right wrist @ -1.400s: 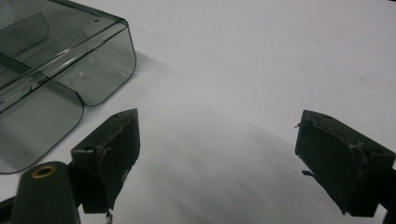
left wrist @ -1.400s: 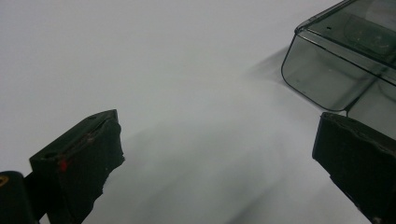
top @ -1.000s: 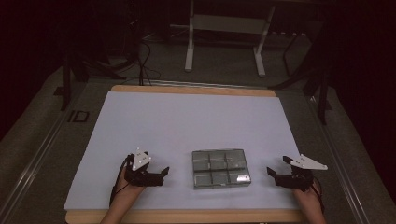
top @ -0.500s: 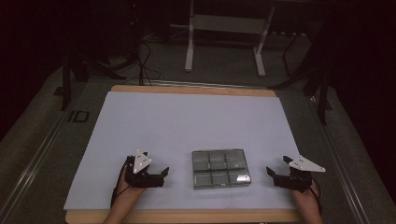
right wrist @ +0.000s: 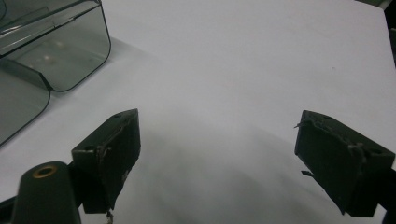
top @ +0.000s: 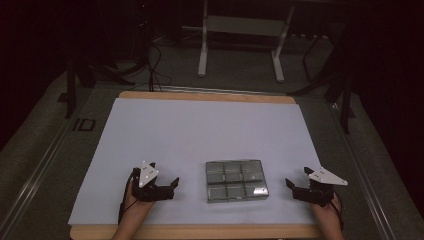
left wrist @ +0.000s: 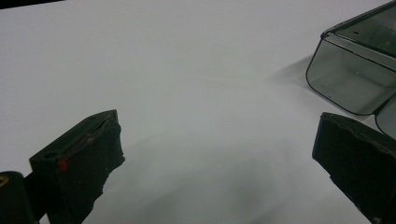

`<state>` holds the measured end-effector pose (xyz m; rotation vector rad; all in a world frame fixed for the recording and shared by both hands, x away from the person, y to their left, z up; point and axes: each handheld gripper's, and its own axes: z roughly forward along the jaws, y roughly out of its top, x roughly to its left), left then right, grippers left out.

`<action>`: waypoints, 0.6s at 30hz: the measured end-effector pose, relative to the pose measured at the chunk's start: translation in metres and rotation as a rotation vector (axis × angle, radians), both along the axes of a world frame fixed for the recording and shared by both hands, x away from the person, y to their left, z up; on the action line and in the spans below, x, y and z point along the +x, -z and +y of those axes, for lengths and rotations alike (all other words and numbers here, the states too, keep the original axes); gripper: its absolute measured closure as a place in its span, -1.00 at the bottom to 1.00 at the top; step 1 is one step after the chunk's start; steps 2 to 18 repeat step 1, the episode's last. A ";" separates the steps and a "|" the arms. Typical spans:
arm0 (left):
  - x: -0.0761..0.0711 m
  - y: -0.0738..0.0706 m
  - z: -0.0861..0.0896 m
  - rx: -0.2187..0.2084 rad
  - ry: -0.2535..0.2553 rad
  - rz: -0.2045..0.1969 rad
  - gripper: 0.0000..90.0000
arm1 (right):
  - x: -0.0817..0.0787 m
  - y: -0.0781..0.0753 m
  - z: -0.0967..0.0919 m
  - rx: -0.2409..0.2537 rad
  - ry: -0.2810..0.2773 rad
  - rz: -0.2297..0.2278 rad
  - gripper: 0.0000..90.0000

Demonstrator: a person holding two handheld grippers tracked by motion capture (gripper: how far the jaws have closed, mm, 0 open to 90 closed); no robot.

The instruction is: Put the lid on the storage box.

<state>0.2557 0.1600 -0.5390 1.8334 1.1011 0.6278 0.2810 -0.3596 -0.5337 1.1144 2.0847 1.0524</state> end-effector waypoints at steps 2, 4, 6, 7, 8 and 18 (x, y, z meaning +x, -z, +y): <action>0.000 0.000 0.000 0.004 0.002 -0.001 -0.96 | 0.000 0.000 0.000 0.001 -0.001 0.001 -0.68; 0.000 0.000 0.000 0.004 0.002 -0.001 -0.96 | 0.000 0.000 0.000 0.001 -0.001 0.001 -0.68; 0.000 0.000 0.000 0.004 0.002 -0.001 -0.96 | 0.000 0.000 0.000 0.001 -0.001 0.001 -0.68; 0.000 0.000 0.000 0.004 0.002 -0.001 -0.96 | 0.000 0.000 0.000 0.001 -0.001 0.001 -0.68; 0.000 0.000 0.000 0.004 0.002 -0.001 -0.96 | 0.000 0.000 0.000 0.001 -0.001 0.001 -0.68; 0.000 0.000 0.000 0.004 0.002 -0.001 -0.96 | 0.000 0.000 0.000 0.001 -0.001 0.001 -0.68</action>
